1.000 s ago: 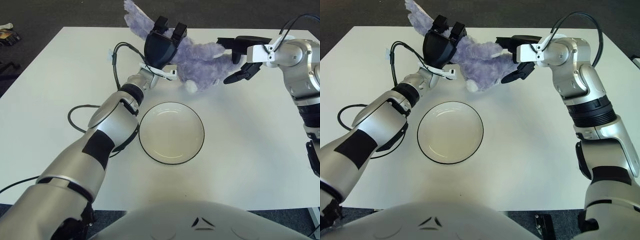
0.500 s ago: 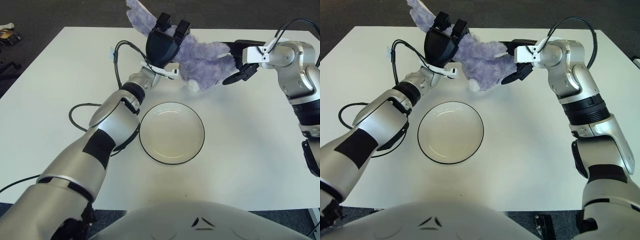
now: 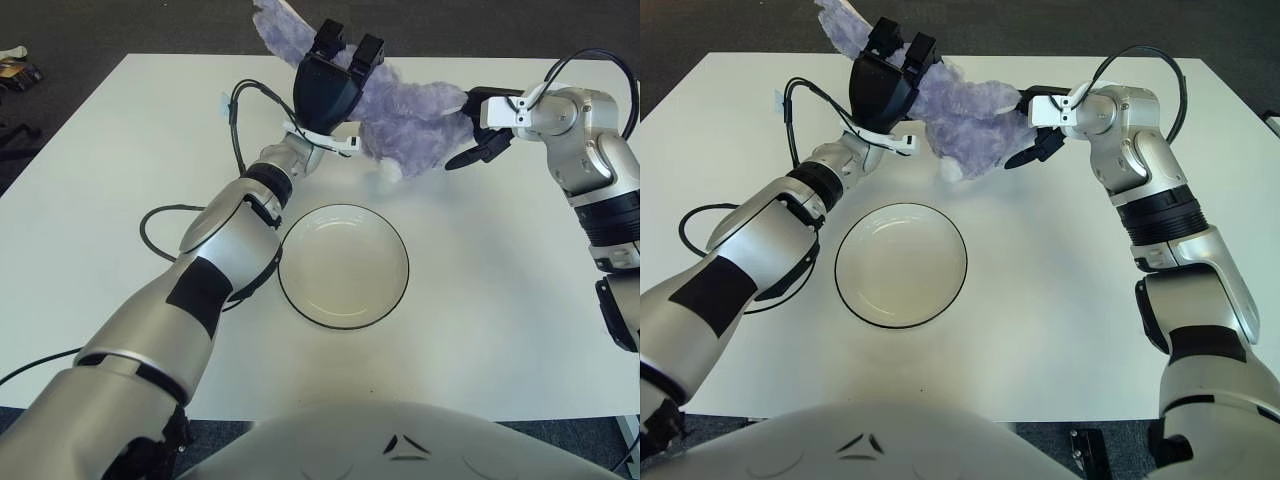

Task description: Put the doll into the plate.

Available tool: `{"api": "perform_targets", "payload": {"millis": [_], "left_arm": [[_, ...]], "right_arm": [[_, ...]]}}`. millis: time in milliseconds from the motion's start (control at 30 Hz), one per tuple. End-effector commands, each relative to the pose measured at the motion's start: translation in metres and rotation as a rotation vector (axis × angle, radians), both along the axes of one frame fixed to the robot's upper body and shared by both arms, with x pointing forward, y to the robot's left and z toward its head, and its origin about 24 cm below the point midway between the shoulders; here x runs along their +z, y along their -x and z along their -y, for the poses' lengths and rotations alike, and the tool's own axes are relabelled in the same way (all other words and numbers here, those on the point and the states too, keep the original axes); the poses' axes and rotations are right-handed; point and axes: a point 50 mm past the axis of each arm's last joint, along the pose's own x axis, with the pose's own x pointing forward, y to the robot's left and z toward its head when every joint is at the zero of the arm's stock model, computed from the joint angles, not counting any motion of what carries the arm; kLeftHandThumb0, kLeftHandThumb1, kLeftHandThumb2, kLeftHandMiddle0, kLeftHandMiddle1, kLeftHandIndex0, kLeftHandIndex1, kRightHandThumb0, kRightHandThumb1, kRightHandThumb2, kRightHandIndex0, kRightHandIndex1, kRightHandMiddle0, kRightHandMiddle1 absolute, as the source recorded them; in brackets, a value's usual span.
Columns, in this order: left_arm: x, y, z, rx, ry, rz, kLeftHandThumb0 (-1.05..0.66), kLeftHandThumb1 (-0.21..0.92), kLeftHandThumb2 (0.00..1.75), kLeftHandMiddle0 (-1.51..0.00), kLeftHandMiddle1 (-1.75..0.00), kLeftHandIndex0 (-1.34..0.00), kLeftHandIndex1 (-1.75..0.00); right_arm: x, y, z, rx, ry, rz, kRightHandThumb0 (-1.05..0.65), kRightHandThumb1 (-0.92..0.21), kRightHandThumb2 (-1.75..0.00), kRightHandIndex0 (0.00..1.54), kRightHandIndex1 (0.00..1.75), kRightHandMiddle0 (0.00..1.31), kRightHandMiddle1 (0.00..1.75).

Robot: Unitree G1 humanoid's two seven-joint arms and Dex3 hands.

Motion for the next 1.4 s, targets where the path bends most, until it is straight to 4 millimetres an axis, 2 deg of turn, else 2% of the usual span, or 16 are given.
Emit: {"api": "perform_targets", "payload": {"millis": [0, 67, 233, 333, 433, 500, 600, 700, 733, 800, 867, 967, 1133, 1200, 1267, 1367], "left_arm": [[0.018, 0.0, 0.006, -0.026, 0.055, 0.052, 0.45, 0.35, 1.27, -0.57, -1.75, -0.8, -1.75], [0.018, 0.0, 0.007, -0.029, 0.061, 0.05, 0.45, 0.36, 1.26, -0.57, -1.75, -0.79, -1.75], [0.02, 0.001, 0.008, -0.046, 0.082, 0.044, 0.45, 0.36, 1.26, -0.57, -1.75, -0.79, -1.75], [0.02, 0.001, 0.009, -0.058, 0.101, 0.04, 0.45, 0.36, 1.26, -0.57, -1.75, -0.79, -1.75], [0.021, 0.002, 0.01, -0.066, 0.115, 0.043, 0.45, 0.36, 1.26, -0.57, -1.75, -0.78, -1.75], [0.022, 0.002, 0.011, -0.069, 0.124, 0.046, 0.45, 0.36, 1.26, -0.57, -1.75, -0.78, -1.75], [0.023, 0.003, 0.011, -0.07, 0.132, 0.051, 0.45, 0.36, 1.26, -0.57, -1.75, -0.77, -1.75], [0.024, 0.003, 0.012, -0.069, 0.14, 0.053, 0.45, 0.36, 1.26, -0.57, -1.75, -0.77, -1.75], [0.024, 0.003, 0.012, -0.069, 0.142, 0.052, 0.45, 0.36, 1.26, -0.57, -1.75, -0.77, -1.75], [0.024, 0.003, 0.012, -0.068, 0.147, 0.049, 0.45, 0.36, 1.26, -0.57, -1.75, -0.77, -1.75], [0.025, 0.003, 0.012, -0.068, 0.15, 0.048, 0.45, 0.35, 1.27, -0.57, -1.75, -0.78, -1.75], [0.025, 0.003, 0.012, -0.072, 0.156, 0.05, 0.45, 0.34, 1.28, -0.58, -1.75, -0.78, -1.75], [0.026, 0.003, 0.013, -0.075, 0.161, 0.056, 0.46, 0.34, 1.29, -0.59, -1.75, -0.79, -1.75], [0.026, 0.004, 0.013, -0.076, 0.165, 0.062, 0.46, 0.33, 1.29, -0.59, -1.75, -0.78, -1.75], [0.026, 0.004, 0.013, -0.079, 0.169, 0.066, 0.46, 0.33, 1.29, -0.59, -1.75, -0.78, -1.75], [0.027, 0.004, 0.013, -0.085, 0.179, 0.067, 0.46, 0.33, 1.3, -0.59, -1.75, -0.78, -1.75]], "right_arm": [[0.0, -0.004, -0.002, -0.004, 0.02, 0.011, -1.0, -0.74, -0.35, 0.04, 1.27, 0.0, 0.68], [-0.001, -0.004, -0.002, -0.006, 0.023, 0.011, -0.98, -0.73, -0.35, 0.04, 1.14, 0.0, 0.66], [-0.005, -0.006, -0.002, -0.025, 0.002, -0.009, -0.93, -0.71, -0.37, 0.01, 1.18, 0.0, 0.64], [-0.014, -0.009, -0.001, -0.074, -0.049, -0.029, -0.77, -0.54, -0.61, 0.02, 0.92, 0.0, 0.69], [-0.02, -0.011, -0.001, -0.115, -0.091, -0.029, -0.68, -0.43, -0.75, 0.03, 0.83, 0.0, 0.76], [-0.021, -0.012, -0.001, -0.135, -0.112, -0.014, -0.6, -0.35, -0.86, 0.06, 0.82, 0.0, 0.89], [-0.022, -0.012, -0.001, -0.149, -0.127, 0.014, -0.53, -0.29, -0.95, 0.14, 0.9, 0.0, 1.05], [-0.025, -0.012, -0.001, -0.155, -0.158, 0.065, -0.45, -0.25, -1.04, 0.29, 1.2, 0.0, 1.33], [-0.026, -0.012, -0.001, -0.155, -0.167, 0.075, -0.13, -0.31, -1.02, 0.44, 1.3, 0.01, 1.46], [-0.027, -0.011, 0.0, -0.156, -0.199, 0.101, 0.15, -0.35, -1.01, 0.59, 1.36, 0.06, 1.6], [-0.028, -0.011, 0.0, -0.158, -0.222, 0.119, 0.32, -0.36, -1.01, 0.69, 1.39, 0.13, 1.69], [-0.03, -0.01, 0.0, -0.174, -0.259, 0.144, 0.42, -0.34, -1.03, 0.76, 1.39, 0.27, 1.73], [-0.032, -0.01, 0.001, -0.197, -0.301, 0.173, 0.46, -0.31, -1.08, 0.8, 1.4, 0.42, 1.74], [-0.034, -0.01, 0.001, -0.211, -0.329, 0.191, 0.48, -0.28, -1.15, 0.8, 1.44, 0.55, 1.74], [-0.035, -0.01, 0.001, -0.22, -0.345, 0.206, 0.49, -0.26, -1.2, 0.8, 1.48, 0.62, 1.75], [-0.037, -0.009, 0.001, -0.232, -0.357, 0.231, 0.53, -0.17, -1.42, 0.77, 1.66, 0.73, 1.75]]}}
